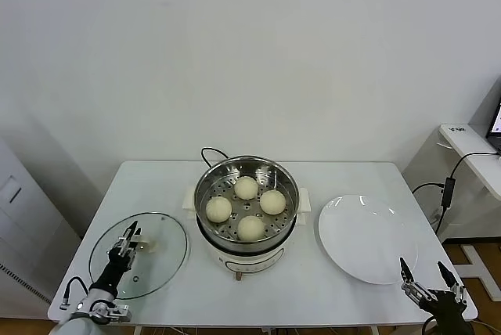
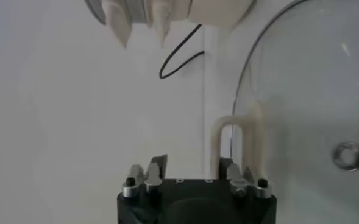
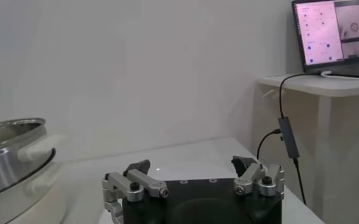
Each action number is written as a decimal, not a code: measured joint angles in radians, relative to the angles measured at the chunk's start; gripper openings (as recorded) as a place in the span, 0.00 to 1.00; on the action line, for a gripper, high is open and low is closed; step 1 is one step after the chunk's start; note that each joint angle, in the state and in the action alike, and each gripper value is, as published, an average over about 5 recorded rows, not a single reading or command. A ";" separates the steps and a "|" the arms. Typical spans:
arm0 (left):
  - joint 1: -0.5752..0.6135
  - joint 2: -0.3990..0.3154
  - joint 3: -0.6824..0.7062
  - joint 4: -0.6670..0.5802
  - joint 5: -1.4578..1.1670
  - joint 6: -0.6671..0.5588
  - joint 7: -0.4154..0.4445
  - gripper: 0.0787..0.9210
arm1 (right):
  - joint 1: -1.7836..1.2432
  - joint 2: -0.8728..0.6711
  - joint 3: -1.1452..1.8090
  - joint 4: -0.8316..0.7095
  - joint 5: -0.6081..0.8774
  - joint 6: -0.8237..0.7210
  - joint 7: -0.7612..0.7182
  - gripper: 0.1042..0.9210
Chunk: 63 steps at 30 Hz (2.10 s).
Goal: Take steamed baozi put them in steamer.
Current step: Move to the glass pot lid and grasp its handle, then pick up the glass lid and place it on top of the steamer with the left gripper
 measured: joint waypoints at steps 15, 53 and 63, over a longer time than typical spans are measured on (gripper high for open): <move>0.060 0.142 0.021 -0.197 -0.286 0.168 0.127 0.04 | -0.008 -0.004 0.003 -0.005 0.001 0.007 -0.020 0.88; -0.429 0.233 1.036 -0.437 -0.259 1.107 0.419 0.04 | -0.046 0.096 0.065 -0.068 -0.066 0.024 -0.102 0.88; -0.484 0.157 1.105 -0.352 -0.213 1.146 0.434 0.04 | -0.039 0.090 0.068 -0.084 -0.061 0.028 -0.106 0.88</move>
